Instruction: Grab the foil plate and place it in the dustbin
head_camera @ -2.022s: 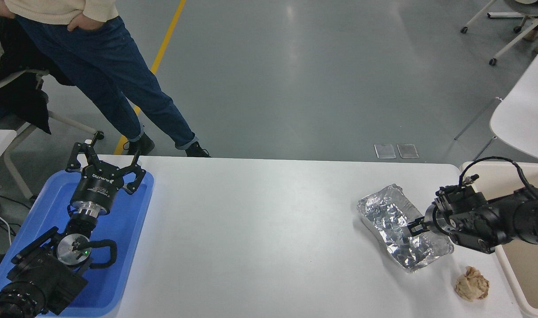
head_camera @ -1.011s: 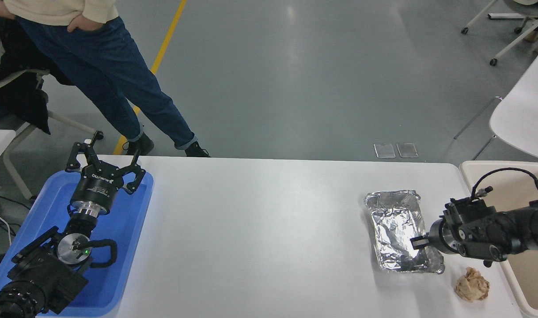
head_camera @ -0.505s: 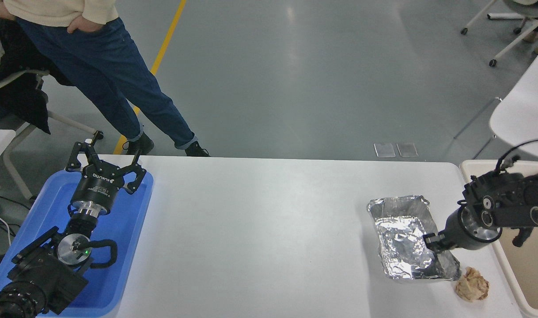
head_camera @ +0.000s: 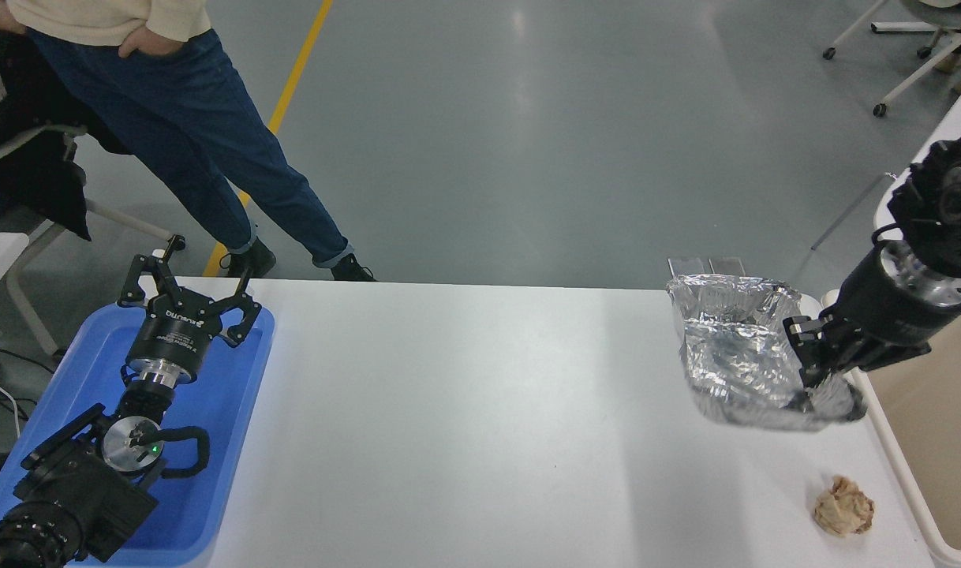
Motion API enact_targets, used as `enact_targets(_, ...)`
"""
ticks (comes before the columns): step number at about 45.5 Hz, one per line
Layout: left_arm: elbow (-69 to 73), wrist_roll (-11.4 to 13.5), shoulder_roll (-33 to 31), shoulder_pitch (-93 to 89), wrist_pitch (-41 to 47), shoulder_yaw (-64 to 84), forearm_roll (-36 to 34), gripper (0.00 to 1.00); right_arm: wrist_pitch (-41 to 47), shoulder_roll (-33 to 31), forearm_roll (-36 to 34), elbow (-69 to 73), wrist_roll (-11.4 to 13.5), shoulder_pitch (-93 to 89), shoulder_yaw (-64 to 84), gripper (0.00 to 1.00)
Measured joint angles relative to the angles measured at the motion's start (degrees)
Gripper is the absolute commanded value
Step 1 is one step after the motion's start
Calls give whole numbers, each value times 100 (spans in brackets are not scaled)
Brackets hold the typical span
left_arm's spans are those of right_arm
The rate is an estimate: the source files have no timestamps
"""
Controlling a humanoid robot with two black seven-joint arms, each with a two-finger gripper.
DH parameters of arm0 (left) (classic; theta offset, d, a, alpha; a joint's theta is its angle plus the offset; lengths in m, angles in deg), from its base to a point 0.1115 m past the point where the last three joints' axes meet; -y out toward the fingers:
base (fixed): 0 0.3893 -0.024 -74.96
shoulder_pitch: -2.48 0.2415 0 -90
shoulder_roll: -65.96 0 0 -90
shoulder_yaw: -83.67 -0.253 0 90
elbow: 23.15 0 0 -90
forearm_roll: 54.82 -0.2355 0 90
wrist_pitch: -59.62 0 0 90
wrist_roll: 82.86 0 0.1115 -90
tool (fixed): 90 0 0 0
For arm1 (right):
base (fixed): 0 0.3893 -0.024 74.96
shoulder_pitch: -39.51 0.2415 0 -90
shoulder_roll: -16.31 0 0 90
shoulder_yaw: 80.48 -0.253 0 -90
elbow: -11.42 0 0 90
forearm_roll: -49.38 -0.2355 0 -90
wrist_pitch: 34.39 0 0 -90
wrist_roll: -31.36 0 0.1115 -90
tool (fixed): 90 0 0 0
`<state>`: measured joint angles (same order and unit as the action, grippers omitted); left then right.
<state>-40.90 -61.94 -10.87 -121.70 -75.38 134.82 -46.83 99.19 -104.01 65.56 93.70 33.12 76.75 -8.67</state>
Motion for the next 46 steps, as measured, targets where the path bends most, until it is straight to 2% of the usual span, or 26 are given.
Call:
enact_targets(17,0,0,1,3,0,0,1,100,120,-32,-324,49,-1,1201,563,0)
enact_targets(33,0,1,1,-1,0,0,1,100,137,-84,-386,44,-2,1621,921,0)
enact_targets(46,0,1,2,-2,0,0,1,100,141,-646,-269,-269,17,1638,1650,0)
